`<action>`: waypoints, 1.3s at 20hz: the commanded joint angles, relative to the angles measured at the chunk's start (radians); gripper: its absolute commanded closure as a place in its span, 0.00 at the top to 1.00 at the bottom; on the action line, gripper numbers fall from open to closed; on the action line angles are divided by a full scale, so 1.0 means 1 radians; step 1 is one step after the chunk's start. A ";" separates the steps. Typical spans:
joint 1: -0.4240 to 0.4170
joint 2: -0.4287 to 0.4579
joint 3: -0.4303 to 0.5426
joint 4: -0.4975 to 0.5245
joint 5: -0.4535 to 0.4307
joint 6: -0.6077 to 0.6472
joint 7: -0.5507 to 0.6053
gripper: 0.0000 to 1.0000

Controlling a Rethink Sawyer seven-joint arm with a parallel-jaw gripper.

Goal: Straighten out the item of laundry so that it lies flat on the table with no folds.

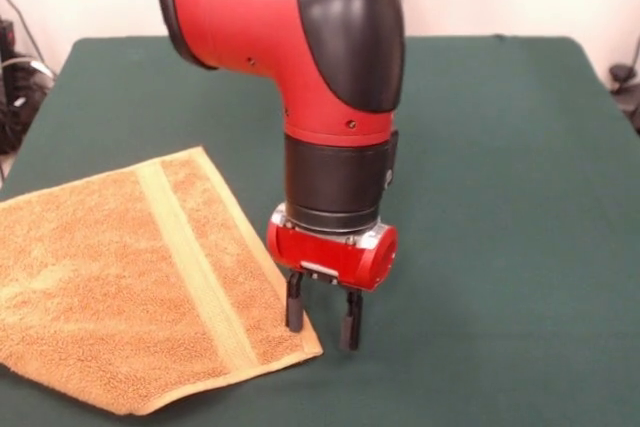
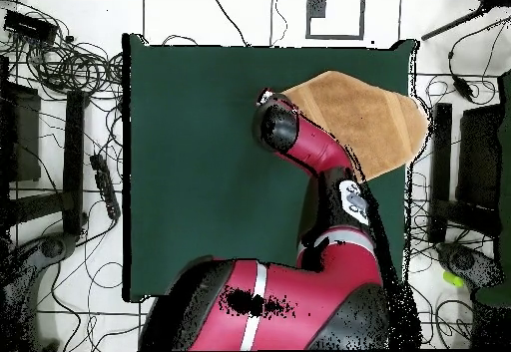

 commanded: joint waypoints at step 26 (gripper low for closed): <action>-0.022 0.178 0.056 -0.155 -0.039 0.201 0.082 1.00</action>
